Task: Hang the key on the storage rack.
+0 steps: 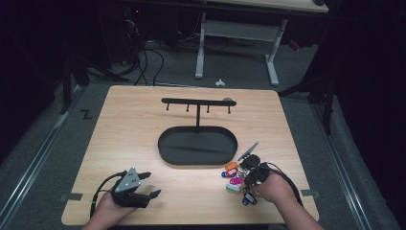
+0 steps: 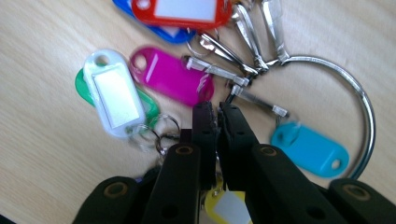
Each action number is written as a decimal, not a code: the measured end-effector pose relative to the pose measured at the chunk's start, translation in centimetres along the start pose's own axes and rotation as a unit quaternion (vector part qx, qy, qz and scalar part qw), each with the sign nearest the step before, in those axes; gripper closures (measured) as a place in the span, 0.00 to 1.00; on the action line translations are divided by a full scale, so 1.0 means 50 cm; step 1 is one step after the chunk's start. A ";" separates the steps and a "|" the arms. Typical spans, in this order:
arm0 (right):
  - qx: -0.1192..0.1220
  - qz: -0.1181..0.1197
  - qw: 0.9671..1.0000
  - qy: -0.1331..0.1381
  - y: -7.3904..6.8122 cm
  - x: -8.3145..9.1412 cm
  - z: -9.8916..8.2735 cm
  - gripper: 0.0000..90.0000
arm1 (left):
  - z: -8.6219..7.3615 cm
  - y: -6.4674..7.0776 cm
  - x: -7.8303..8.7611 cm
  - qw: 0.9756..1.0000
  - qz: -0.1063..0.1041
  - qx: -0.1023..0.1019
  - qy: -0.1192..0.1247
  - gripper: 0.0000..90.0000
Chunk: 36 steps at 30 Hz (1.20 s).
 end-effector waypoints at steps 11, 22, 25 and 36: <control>0.004 -0.015 1.000 -0.005 0.013 0.012 -0.016 0.82 | -0.001 0.001 -0.002 1.000 0.001 -0.002 -0.003 0.31; 0.011 0.010 0.999 -0.047 0.026 -0.009 -0.015 0.92 | -0.002 0.002 -0.002 1.000 0.000 -0.003 -0.004 0.31; 0.018 0.023 0.998 -0.053 0.030 -0.010 -0.013 0.95 | -0.001 0.003 -0.001 1.000 0.000 -0.005 -0.003 0.31; 0.028 0.051 0.997 -0.055 0.032 -0.009 -0.013 0.89 | 0.000 0.003 0.000 1.000 -0.001 -0.006 -0.001 0.31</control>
Point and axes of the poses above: each handheld gripper's, and its own axes: x roughly backward along the jaws, z roughly out of its top, y roughly to its right, the point moved 7 cm from there along -x, roughly forward along the jaws, and after that the axes turned 13 degrees about x, right-handed, at the moved point
